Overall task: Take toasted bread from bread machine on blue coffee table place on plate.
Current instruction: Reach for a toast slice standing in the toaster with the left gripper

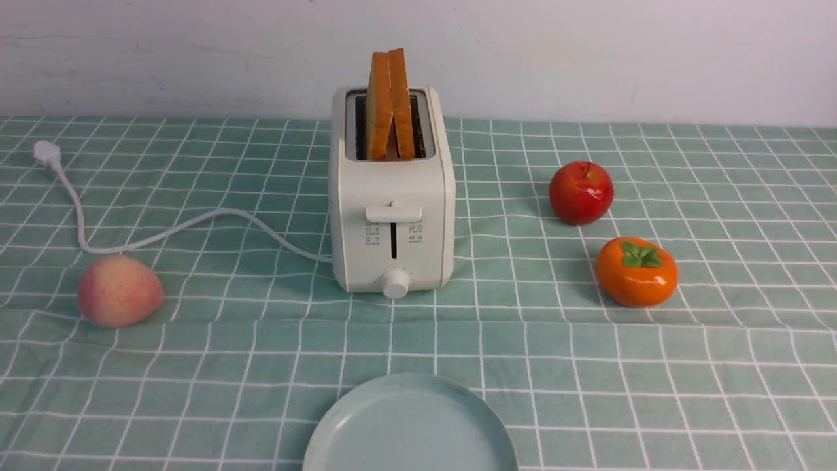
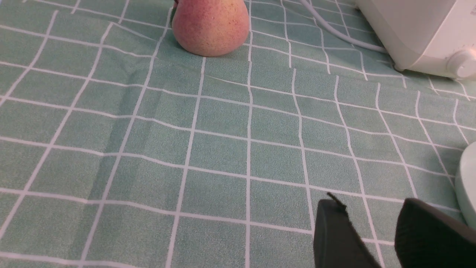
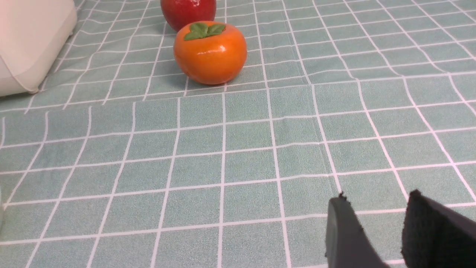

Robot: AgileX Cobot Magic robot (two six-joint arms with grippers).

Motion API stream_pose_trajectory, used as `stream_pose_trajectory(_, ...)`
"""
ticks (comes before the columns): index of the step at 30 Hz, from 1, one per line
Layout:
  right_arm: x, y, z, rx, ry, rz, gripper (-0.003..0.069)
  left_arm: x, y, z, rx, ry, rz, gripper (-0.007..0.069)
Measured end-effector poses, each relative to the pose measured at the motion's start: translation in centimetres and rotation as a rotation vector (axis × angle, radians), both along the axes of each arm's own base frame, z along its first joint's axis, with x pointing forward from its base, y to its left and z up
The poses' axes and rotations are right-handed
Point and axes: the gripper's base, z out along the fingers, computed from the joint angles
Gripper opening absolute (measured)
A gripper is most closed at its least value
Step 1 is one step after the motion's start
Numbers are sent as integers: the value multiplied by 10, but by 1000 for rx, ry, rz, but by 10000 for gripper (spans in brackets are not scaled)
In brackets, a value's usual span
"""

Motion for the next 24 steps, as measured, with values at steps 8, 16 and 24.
stream_pose_trajectory(8,0,0,0,0,0,0,240,0,0,0,0,0,0,238)
stream_pose_trajectory(16,0,0,0,0,0,0,240,0,1,1,22,-9,1,238)
stream_pose_trajectory(24,0,0,0,0,0,0,240,4,-2,18,-263,-177,40,238)
